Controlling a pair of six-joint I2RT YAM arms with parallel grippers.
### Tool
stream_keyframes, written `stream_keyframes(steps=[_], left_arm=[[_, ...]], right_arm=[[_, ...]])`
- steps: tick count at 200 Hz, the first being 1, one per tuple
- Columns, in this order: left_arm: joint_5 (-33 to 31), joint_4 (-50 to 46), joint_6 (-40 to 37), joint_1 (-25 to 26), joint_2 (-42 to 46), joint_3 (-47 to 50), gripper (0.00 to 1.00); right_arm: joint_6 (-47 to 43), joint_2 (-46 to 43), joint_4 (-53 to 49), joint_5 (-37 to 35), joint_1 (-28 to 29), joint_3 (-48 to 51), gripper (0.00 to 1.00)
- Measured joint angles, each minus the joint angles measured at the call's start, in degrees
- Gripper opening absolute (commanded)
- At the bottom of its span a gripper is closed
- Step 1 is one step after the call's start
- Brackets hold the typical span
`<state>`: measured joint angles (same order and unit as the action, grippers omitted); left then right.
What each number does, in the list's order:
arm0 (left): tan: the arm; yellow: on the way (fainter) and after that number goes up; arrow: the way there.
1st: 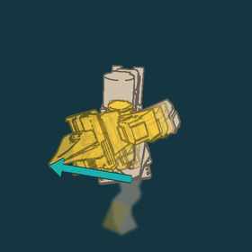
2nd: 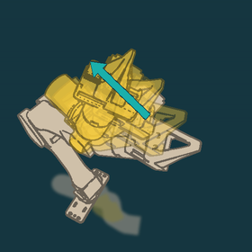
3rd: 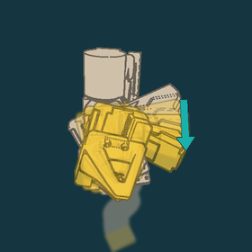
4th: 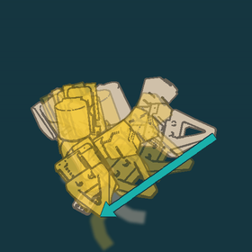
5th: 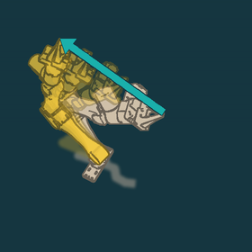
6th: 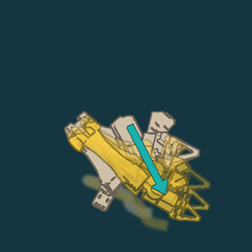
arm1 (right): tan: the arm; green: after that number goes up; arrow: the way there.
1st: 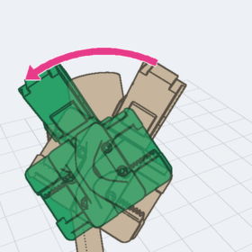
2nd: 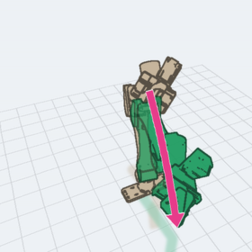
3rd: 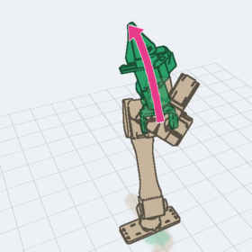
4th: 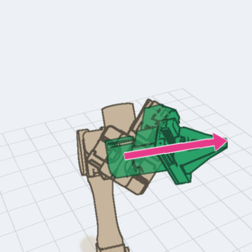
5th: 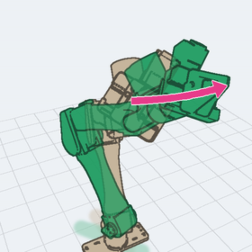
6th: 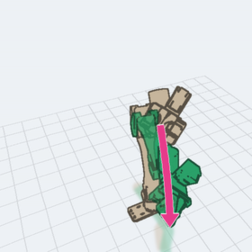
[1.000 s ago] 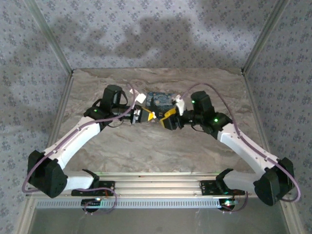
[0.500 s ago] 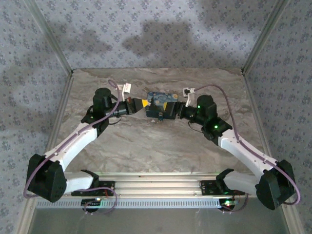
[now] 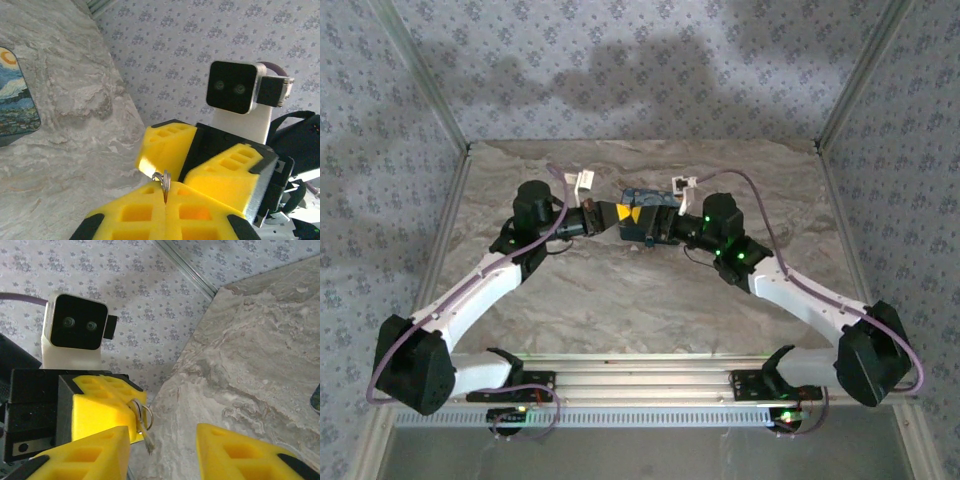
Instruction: Unlock the padlock with the key
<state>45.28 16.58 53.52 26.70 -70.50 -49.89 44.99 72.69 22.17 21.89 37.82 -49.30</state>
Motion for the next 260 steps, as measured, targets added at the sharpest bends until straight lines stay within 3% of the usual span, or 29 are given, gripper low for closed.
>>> stream_keyframes(steps=[69, 90, 110, 130, 196, 231, 260], left_arm=[[0.57, -0.07, -0.04, 0.0, 0.0, -0.22, 0.0], [0.59, -0.07, -0.04, 0.0, 0.0, -0.24, 0.0], [0.76, -0.07, -0.04, 0.0, 0.0, -0.33, 0.0], [0.81, -0.07, -0.04, 0.0, 0.0, -0.33, 0.0], [0.83, -0.11, -0.04, 0.0, 0.0, -0.87, 0.0], [0.79, -0.11, -0.04, -0.09, 0.02, -0.87, 0.0], [0.81, -0.26, -0.07, -0.09, 0.02, -0.96, 0.0]], right_arm=[[0.59, 0.46, 1.4, 1.16, -0.02, -0.87, 0.06], [0.61, 0.5, 1.64, 1.53, -0.02, -0.9, 0.06], [0.48, 0.5, 1.7, 1.75, -0.02, -0.9, 0.15], [0.46, 0.5, 1.73, 1.99, 0.0, -0.9, 0.17], [0.48, 0.5, 1.86, 3.1, 0.0, -0.9, 0.14], [0.59, 0.5, 2.03, 3.72, -0.02, -0.9, 0.0], [-0.02, 0.5, 2.1, 4.04, -0.09, -0.9, 0.0]])
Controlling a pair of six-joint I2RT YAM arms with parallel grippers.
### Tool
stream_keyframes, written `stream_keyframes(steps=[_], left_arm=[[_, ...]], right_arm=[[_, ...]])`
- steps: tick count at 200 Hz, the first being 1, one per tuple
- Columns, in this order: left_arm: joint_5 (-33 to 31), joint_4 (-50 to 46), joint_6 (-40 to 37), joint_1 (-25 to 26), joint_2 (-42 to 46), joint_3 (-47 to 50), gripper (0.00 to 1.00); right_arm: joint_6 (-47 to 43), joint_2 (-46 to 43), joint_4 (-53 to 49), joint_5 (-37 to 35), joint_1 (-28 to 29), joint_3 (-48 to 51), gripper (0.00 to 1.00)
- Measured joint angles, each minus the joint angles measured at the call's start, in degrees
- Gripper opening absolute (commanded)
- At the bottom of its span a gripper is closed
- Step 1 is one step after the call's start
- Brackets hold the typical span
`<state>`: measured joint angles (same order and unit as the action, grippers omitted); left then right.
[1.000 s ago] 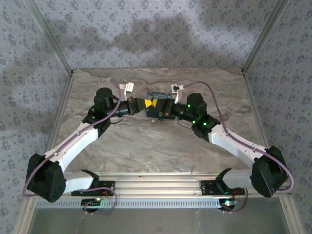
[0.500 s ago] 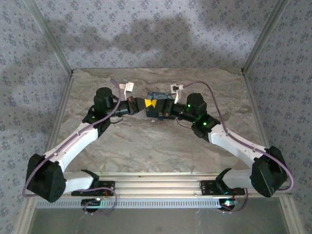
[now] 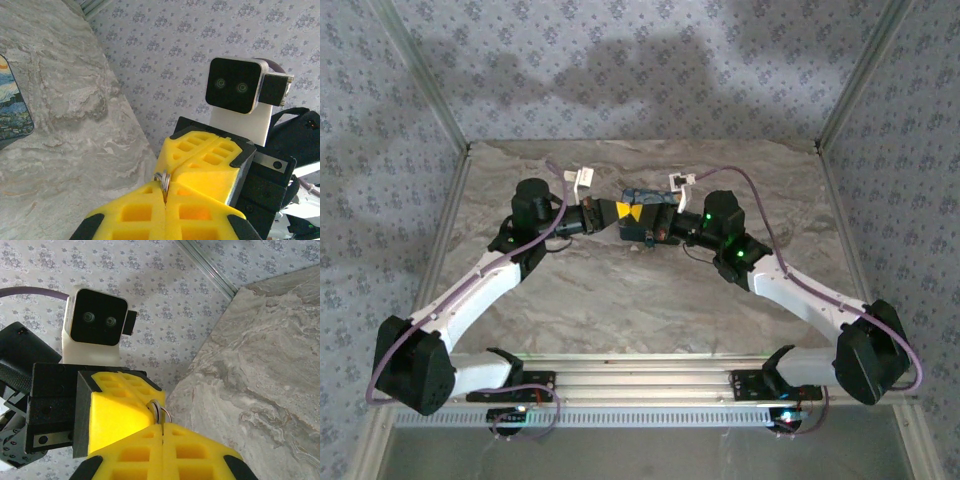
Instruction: Unlock the padlock with the key
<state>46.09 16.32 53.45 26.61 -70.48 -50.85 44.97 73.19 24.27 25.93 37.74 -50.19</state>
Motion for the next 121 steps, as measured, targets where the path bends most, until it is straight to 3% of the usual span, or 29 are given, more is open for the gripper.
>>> stream_keyframes(steps=[38, 62, 84, 121], left_arm=[[0.74, -1.36, -1.16, 0.0, 0.0, -0.26, 0.0], [2.36, -3.34, -3.41, -0.24, 0.0, -0.76, 0.22], [3.04, -6.03, -5.31, -1.66, 0.24, -0.9, 0.49], [3.17, -15.82, -13.99, -5.92, 2.51, -2.93, 0.58]], right_arm=[[-2.99, -0.44, -1.01, 1.11, -0.35, 0.0, 0.0], [-6.67, -1.75, -3.96, 2.05, -0.52, -0.04, 0.0], [-11.04, -3.02, -9.33, 3.67, -1.03, -2.21, 0.0], [-22.67, -3.32, -26.45, 5.77, -2.32, -11.63, 0.0]])
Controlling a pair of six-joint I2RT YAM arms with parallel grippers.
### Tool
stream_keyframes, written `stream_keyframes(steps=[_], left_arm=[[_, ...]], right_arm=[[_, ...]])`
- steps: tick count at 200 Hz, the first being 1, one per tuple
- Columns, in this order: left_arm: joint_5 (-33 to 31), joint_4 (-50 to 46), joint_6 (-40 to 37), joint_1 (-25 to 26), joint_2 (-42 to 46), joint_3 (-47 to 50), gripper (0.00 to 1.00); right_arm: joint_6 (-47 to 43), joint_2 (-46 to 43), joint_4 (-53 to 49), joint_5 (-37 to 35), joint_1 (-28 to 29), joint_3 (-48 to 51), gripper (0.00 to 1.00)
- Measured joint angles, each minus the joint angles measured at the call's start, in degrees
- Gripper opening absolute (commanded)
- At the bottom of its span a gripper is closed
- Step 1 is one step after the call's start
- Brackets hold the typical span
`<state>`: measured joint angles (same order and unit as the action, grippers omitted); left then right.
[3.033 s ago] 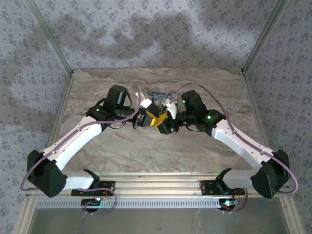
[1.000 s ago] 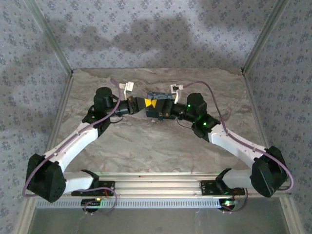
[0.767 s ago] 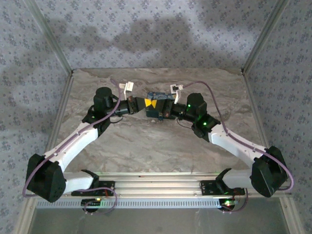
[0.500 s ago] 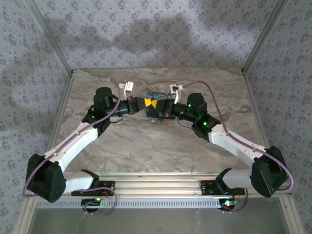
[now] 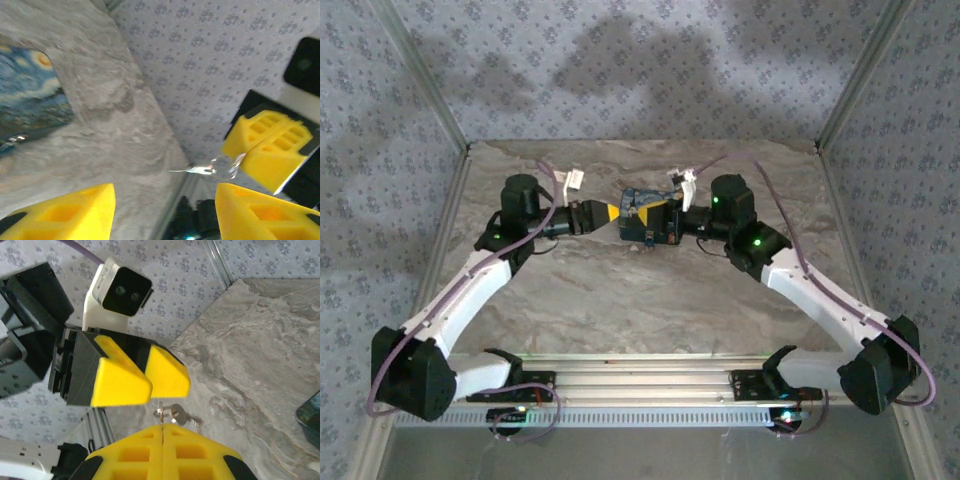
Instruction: Unlock the padlock with the key
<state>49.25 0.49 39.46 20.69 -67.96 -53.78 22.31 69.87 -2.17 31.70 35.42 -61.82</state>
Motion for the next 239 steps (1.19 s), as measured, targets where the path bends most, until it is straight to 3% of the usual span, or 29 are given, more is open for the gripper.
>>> stream_keyframes(steps=[39, 81, 112, 154, 197, 239], left_arm=[[1.22, -9.68, -14.97, -0.26, 2.45, -4.22, 0.59], [-2.23, -13.27, -31.69, 9.11, 4.74, -4.11, 0.61], [-2.84, -13.33, -36.94, 10.25, 3.82, -4.11, 0.58], [0.87, -15.69, -39.52, 10.19, -2.84, -6.34, 0.47], [4.83, -17.51, -40.39, 10.19, -4.57, -6.64, 0.15], [6.19, -17.92, -40.3, 10.19, -4.57, -7.04, 0.01]], right_arm=[[-10.14, 1.29, -14.97, 2.89, -0.59, -6.93, 0.0], [-14.29, 3.45, -21.35, 7.32, -1.33, -7.5, 0.0], [-15.82, 3.54, -23.63, 9.88, -1.33, -7.96, 0.0], [-17.25, 3.54, -25.09, 11.23, -1.33, -8.33, 0.0], [-17.46, 3.54, -25.53, 11.67, -1.33, -8.33, 0.0], [-17.57, 3.58, -25.55, 12.55, -1.44, -8.33, 0.0]])
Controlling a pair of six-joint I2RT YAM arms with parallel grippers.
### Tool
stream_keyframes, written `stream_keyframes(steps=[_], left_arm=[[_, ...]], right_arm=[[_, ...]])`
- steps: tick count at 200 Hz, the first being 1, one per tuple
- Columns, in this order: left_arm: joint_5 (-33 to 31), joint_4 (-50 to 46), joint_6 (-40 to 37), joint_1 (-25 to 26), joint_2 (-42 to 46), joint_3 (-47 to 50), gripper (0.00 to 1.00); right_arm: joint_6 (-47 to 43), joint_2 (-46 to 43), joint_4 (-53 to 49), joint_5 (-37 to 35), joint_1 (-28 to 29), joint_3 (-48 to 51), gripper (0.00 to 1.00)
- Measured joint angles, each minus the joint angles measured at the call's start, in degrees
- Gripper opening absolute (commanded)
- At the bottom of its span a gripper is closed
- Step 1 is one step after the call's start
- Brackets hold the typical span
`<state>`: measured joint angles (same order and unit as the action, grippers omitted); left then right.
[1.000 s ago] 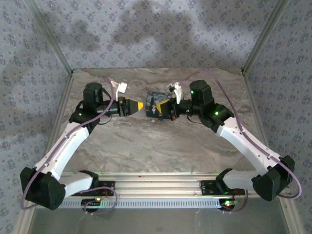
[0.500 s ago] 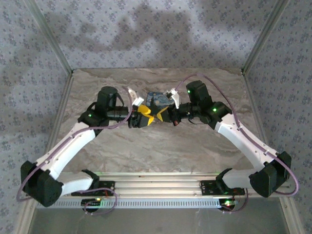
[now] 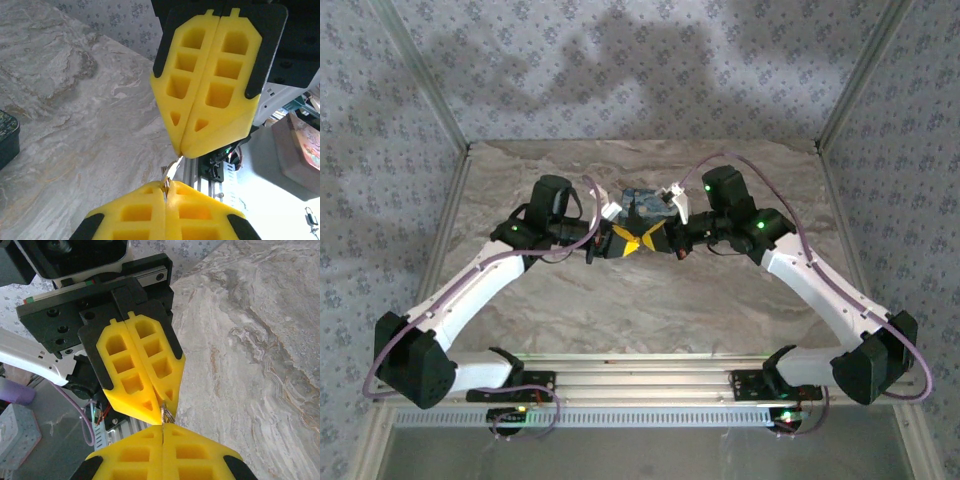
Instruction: Unlock the padlock with the key
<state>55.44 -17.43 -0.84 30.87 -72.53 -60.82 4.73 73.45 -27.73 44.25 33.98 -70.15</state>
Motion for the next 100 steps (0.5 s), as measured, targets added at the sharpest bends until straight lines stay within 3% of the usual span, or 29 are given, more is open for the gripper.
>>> stream_keyframes(steps=[76, 100], left_arm=[[0.72, 5.03, 7.28, -0.15, 0.31, 1.86, 0.0], [0.66, 7.15, 9.77, -0.22, 1.07, 3.06, 0.0]], right_arm=[[1.29, 0.0, 1.16, 0.59, -0.48, 0.04, 0.0], [2.56, 0.0, 2.05, 0.61, -0.48, 0.37, 0.06]])
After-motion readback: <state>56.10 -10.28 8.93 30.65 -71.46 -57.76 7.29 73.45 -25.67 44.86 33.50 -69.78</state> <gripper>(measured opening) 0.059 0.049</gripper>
